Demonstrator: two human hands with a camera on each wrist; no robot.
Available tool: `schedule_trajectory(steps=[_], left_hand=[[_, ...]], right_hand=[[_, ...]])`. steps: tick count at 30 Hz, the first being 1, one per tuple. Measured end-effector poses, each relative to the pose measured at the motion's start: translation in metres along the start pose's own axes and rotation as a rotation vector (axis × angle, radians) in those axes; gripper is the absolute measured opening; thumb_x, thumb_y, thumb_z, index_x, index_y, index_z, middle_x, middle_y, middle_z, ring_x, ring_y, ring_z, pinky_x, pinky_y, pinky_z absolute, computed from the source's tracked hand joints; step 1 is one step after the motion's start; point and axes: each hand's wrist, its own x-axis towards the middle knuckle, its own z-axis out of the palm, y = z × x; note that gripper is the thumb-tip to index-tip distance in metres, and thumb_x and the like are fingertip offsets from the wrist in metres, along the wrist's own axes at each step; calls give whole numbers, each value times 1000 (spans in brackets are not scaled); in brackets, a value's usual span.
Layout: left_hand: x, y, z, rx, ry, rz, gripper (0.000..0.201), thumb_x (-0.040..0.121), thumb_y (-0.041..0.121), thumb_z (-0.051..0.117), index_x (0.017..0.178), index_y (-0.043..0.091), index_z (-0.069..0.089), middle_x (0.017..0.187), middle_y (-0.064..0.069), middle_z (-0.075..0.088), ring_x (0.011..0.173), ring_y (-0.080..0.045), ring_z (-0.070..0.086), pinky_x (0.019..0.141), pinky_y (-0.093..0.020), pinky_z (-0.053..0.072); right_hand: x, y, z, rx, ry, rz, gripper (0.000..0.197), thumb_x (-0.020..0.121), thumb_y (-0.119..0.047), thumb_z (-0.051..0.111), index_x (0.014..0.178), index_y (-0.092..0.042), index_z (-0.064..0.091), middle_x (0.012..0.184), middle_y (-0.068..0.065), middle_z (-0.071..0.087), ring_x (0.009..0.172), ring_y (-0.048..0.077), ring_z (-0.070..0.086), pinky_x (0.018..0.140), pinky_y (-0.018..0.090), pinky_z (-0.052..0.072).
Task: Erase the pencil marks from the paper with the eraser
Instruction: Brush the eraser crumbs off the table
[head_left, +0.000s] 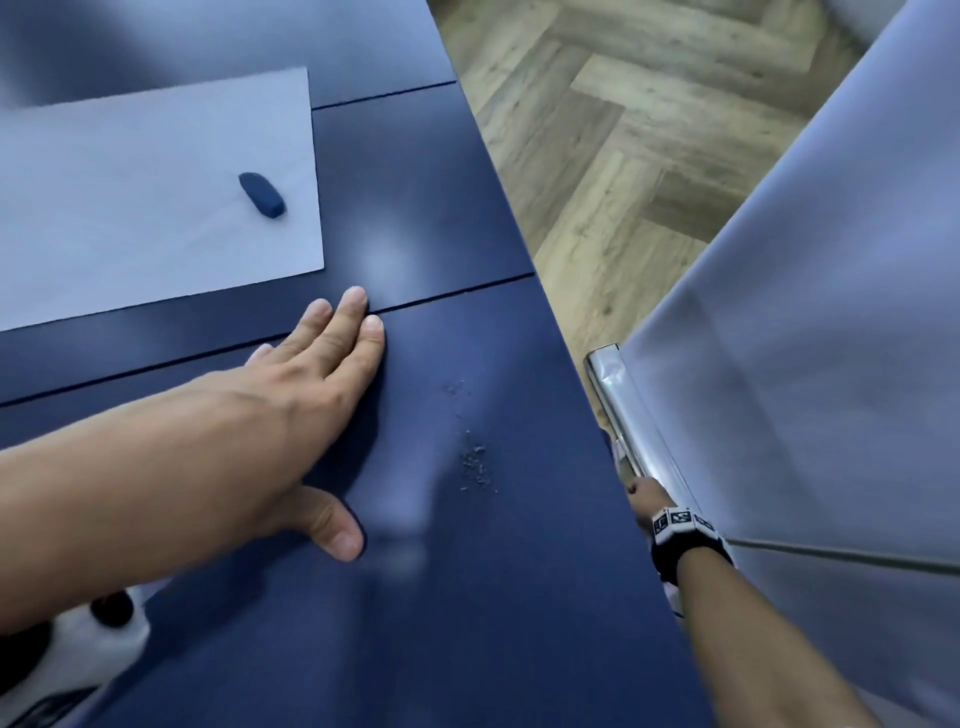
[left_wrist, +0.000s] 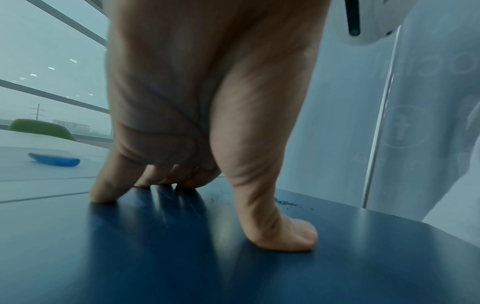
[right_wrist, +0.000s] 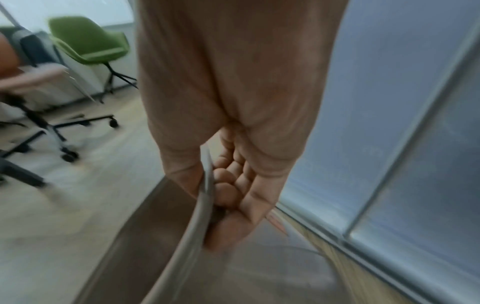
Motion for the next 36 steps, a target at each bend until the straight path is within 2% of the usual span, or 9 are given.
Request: schedule_trajectory(steps=[7,10,12,15,17,26,29,32,36], left_hand=[[-8,-3,4,-68,112,118,148,57,72,70,144,12,-34,147,-1,-42,140,-14,-29,121,-36,7],[-12,-4,3,-107,156,151,142,63,69,71,149,9,-25,154,-6,-35,145,-19,-24,121,-39,9],[-16,-4,3,-149,158,174,143,58,79,62,150,10,-24,155,-5,-34,145,-19,-24,122,-39,6],[-26,1,11,-229,176,186,149,40,102,19,150,11,-24,155,-2,-34,143,-14,-26,120,-34,-5],[-31,6,25,-268,211,139,137,47,96,5,149,9,-25,155,-4,-35,142,-14,-29,119,-34,-8],[-25,38,41,-327,306,-33,108,79,80,5,147,1,-25,154,-15,-35,141,-24,-34,116,-48,-16],[-18,81,32,-291,334,49,113,77,85,5,149,1,-22,154,-17,-33,141,-28,-34,115,-49,-18],[-16,130,23,-280,290,224,132,50,90,-20,150,4,-18,156,-15,-29,142,-27,-31,115,-49,-18],[-37,161,-1,-546,150,493,86,97,65,16,153,5,-10,161,-9,-17,148,-19,-18,119,-37,-9]], right_hand=[[-90,-39,-94,-66,234,-247,31,72,-12,71,60,-15,43,61,3,49,62,21,47,53,26,37],[-146,-51,-127,-80,425,-355,32,70,-8,71,60,-16,42,61,4,50,63,21,46,54,26,35],[-179,-56,-142,-53,553,-419,32,66,-6,72,58,-15,42,56,2,47,59,21,44,54,30,34],[-220,-61,-152,1,696,-484,32,62,-3,70,57,-15,40,52,0,41,54,19,37,50,23,31],[-242,-63,-152,35,785,-535,33,61,-1,68,56,-14,39,52,1,38,53,19,33,49,22,30],[-304,-60,-142,16,898,-575,28,64,2,65,60,-5,39,49,5,41,50,24,33,48,34,33],[-311,-58,-143,18,918,-576,29,63,2,66,59,-5,38,48,4,40,50,25,33,49,36,34],[-315,-55,-142,22,915,-570,34,63,1,68,57,-9,36,48,3,38,49,23,32,47,33,32],[-321,-55,-144,40,901,-574,35,63,-1,71,56,-10,39,48,2,37,49,22,33,48,29,32]])
